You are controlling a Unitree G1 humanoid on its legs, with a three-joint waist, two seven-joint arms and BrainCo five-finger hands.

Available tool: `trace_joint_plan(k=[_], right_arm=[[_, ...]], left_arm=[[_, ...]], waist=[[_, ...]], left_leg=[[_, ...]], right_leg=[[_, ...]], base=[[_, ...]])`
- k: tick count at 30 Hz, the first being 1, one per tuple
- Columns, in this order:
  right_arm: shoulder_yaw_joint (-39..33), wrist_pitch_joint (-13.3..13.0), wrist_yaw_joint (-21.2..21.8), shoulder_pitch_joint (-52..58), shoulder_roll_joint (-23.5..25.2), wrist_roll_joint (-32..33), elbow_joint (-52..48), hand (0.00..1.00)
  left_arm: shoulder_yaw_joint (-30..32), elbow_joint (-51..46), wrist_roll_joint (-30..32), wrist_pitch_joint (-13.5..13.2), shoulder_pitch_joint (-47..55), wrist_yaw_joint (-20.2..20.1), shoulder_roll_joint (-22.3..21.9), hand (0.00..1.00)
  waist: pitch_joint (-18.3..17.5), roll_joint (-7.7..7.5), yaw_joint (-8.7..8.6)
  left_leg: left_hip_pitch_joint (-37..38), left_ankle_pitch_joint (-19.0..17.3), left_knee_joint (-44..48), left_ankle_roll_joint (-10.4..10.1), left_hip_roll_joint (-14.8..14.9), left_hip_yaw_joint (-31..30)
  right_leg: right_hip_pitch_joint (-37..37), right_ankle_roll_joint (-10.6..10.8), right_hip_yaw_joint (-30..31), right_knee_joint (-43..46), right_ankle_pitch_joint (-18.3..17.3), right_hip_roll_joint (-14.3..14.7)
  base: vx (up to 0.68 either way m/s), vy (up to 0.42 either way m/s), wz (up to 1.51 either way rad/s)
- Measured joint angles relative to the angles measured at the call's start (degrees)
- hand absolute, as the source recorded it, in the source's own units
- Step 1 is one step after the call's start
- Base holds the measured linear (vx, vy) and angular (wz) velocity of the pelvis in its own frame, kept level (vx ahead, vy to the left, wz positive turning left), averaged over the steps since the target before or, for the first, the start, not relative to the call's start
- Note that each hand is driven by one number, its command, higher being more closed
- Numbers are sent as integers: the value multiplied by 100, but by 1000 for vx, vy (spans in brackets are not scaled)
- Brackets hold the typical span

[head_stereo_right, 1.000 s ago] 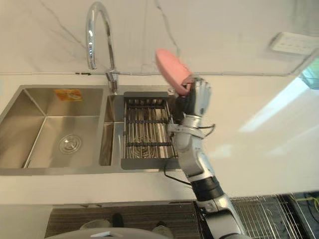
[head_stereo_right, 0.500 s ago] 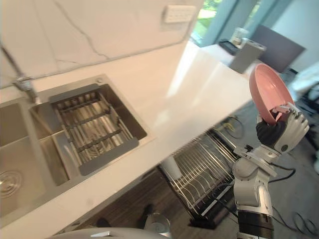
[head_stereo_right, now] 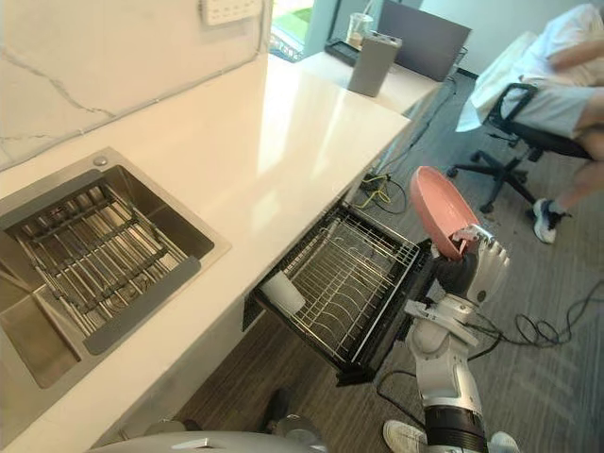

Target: Walk over to the sink, pick up the cup, carry it to the dishwasher, place the cup inside the dishwasher, then close the dishwasher door

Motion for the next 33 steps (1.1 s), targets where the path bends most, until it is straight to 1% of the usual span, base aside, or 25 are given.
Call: trace_joint_plan(k=[1, 2, 3, 4, 5, 6, 7, 9, 13, 15, 16, 18, 20, 21, 22, 24, 26, 28, 29, 30, 31, 33], right_arm=[[-1, 14, 2, 45, 15, -23, 3, 100], [-13, 22, -1, 80, 89, -26, 65, 100], [-3, 38, -3, 89, 126, -28, 180, 100], [-2, 55, -3, 92, 154, -28, 268, 100], [-1, 142, -4, 99, 207, -26, 395, 100], [-2, 216, -3, 103, 213, -25, 486, 100], [-2, 256, -3, 105, 213, -24, 495, 100], [-2, 285, 4, 104, 216, -27, 513, 100], [19, 287, 16, 71, 215, -45, 850, 100], [24, 292, 44, 1, 215, -144, 1017, 100], [46, 293, 49, -77, 214, -210, 1140, 100], [94, 303, 51, -130, 209, -215, 1163, 100], [220, 398, 88, -268, 202, -234, 1245, 100], [270, 404, 103, -326, 192, -239, 1333, 100], [412, 429, 239, -492, 151, -240, 1588, 100], [523, 479, 317, -582, 108, -236, 1769, 100], [703, 531, 420, -763, 16, -229, 2127, 100], [878, 614, 454, -1036, -82, -136, 2385, 100], [922, 695, 455, -1239, -103, -4, 2515, 100], [928, 795, 456, -1437, -106, 97, 2573, 100], [933, 815, 454, -1570, -115, 104, 2645, 100], [1174, 979, 456, -2021, -336, 349, 2939, 100]], left_arm=[[-1, -14, -53, -22, 31, -6, 8, 0], [4, -52, -102, -26, 55, -3, 66, 0], [3, -127, -112, -23, 80, -7, 54, 0], [1, -134, -117, -26, 83, -8, 41, 0], [-3, -143, -119, -27, 84, -8, 16, 0], [-5, -171, -118, -23, 83, -13, -4, 0], [-5, -180, -118, -15, 84, -14, -10, 0], [-7, -207, -108, 9, 87, -21, -84, 0], [-9, -221, -88, 9, 85, -58, -104, 0], [-15, -229, -85, 8, 66, -74, -104, 0], [-21, -240, -78, 8, 63, -82, -100, 0], [-33, -266, -60, 9, 52, -97, -102, 0], [-142, -268, -38, 17, 45, -143, -113, 0], [-147, -268, -36, 26, 44, -148, -113, 0], [-193, -287, -35, 53, 15, -172, -111, 0], [-247, -326, -35, 62, 7, -186, -111, 0], [-301, -334, -29, 73, -44, -248, -112, 0], [-341, -340, 20, 87, -117, -330, -114, 0], [-366, -343, 32, 101, -163, -423, -114, 0], [-366, -350, 9, 156, -194, -524, -113, 0], [-368, -370, 5, 190, -202, -541, -116, 0], [-364, -375, -257, 311, -319, -507, -98, 0]], waist=[[24, -3, -28], [73, -132, 10], [82, -113, 70], [85, -95, 92], [109, -68, 85], [131, -6, 84], [141, 31, 79], [195, 150, 72], [239, 198, 84], [324, 217, 85], [388, 213, 90], [481, 245, 105], [547, 309, 129], [554, 323, 142], [621, 369, 171], [677, 413, 180], [749, 504, 226], [895, 584, 267], [986, 631, 266], [1032, 670, 308], [1082, 684, 333], [1338, 701, 374]], left_leg=[[14, 47, -37, -15, -18, -5], [103, 83, 4, -27, -97, -18], [108, 111, 10, -26, -95, -61], [94, 174, 9, -5, -85, -98], [66, 227, 7, 26, -84, -149], [30, 265, 29, 8, -77, -170], [3, 263, 53, 13, -71, -179], [-8, 254, 87, 35, -80, -176], [-8, 225, 176, 75, -93, -209], [-7, 216, 194, 89, -105, -249], [-16, 211, 207, 97, -107, -266], [-64, 197, 255, 118, -104, -324], [-146, 195, 273, 126, -106, -359], [-174, 196, 277, 129, -106, -368], [-239, 211, 304, 154, -112, -433], [-307, 213, 351, 158, -108, -521], [-445, 238, 370, 196, -119, -655], [-550, 276, 366, 233, -143, -732], [-646, 320, 360, 264, -177, -856], [-788, 355, 358, 268, -205, -990], [-840, 363, 358, 275, -212, -1005], [-1015, 422, 337, 354, -264, -1143]], right_leg=[[-13, 2, -37, 387, -119, -110], [197, 215, -59, 261, -293, -201], [253, 192, -56, 133, -238, -162], [282, 184, -56, 62, -202, -126], [312, 192, -70, -36, -154, -97], [311, 231, -86, -75, -103, -87], [309, 239, -95, -98, -83, -84], [348, 248, -108, -203, 1, -82], [457, 243, -185, -322, 112, -82], [487, 255, -198, -363, 118, -94], [486, 294, -204, -365, 95, -100], [483, 276, -235, -369, 84, -108], [437, 259, -339, -369, 82, -128], [416, 260, -345, -369, 86, -129], [387, 261, -376, -369, 100, -133], [384, 263, -449, -369, 102, -134], [329, 301, -549, -369, 142, -139], [278, 282, -658, -369, 175, -152], [223, 284, -676, -368, 186, -168], [102, 274, -680, -368, 220, -181], [57, 254, -679, -368, 249, -184], [-94, 206, -688, -368, 341, -208]], base=[[134, 43, 1], [83, 13, -10], [57, -8, -14], [-85, -9, -4], [-47, 28, 8], [-52, 43, 10], [-25, 75, 4], [-17, 91, 0], [0, 104, 6], [-47, 132, 6], [-75, 153, 8], [-58, 118, 11], [-53, 104, 11], [-60, 135, 12], [-32, 94, 14], [-28, 79, 22], [-29, 87, 29], [-26, 76, 23], [-46, 85, 19], [-43, 88, 12], [-33, 90, -1], [-45, 98, 7]])
